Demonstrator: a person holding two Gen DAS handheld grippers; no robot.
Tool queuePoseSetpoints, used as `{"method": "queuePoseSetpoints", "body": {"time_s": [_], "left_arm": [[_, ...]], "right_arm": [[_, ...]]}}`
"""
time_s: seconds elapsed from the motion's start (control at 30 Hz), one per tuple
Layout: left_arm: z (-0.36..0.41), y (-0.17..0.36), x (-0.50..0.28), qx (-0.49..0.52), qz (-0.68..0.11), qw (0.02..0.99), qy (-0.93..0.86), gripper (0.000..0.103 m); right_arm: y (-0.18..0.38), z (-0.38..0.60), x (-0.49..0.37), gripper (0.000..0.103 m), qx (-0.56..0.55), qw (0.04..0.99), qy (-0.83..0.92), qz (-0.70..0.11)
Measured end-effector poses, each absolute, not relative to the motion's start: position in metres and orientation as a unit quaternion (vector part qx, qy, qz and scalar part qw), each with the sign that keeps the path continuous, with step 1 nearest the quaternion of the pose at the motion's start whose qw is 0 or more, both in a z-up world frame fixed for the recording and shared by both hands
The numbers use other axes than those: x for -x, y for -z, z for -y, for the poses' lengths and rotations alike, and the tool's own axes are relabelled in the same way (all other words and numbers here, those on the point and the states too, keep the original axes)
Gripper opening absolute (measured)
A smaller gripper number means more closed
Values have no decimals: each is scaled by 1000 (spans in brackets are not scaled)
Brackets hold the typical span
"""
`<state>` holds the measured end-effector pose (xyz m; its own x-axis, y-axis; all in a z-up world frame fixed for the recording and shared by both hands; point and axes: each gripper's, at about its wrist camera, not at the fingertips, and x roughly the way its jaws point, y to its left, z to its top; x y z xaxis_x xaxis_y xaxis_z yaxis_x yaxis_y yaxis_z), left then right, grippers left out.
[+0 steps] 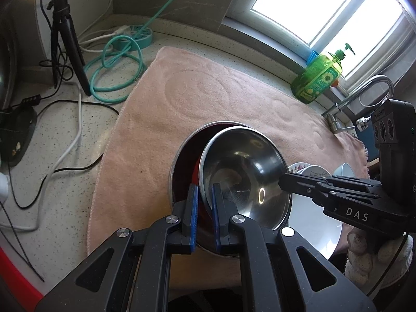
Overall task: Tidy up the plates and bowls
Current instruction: 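Carry the red-bottomed bowl over the large steel bowl, then lower the red-bottomed bowl into the large steel bowl and open the right gripper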
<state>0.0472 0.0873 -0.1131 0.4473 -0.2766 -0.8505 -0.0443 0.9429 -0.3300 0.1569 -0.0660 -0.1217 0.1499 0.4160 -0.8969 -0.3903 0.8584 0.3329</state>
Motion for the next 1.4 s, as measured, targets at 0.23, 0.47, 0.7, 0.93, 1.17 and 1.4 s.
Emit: {"method": "queuePoseSetpoints", "body": {"time_s": [0.23,0.47,0.7,0.93,1.17,1.4], "left_arm": [[-85,117,-50,141,-526,836,65,8],[-85,120,-52,139,-533,832,60,8],[-87,120,-54,138,-537,831,56,8],[-85,124,-55,136,-546,824,57,8],[-83,123,-55,137,-547,824,54,11],[-85,115,-56,143,-539,828,55,19]], "right_arm": [[125,63,-159,9,-1,758,-263,-597],[129,59,-157,9,8,757,-263,-598],[132,55,-157,11,19,754,-263,-601],[132,54,-158,11,23,754,-259,-603],[127,53,-158,39,12,755,-276,-595],[116,52,-156,47,9,761,-286,-582]]}}
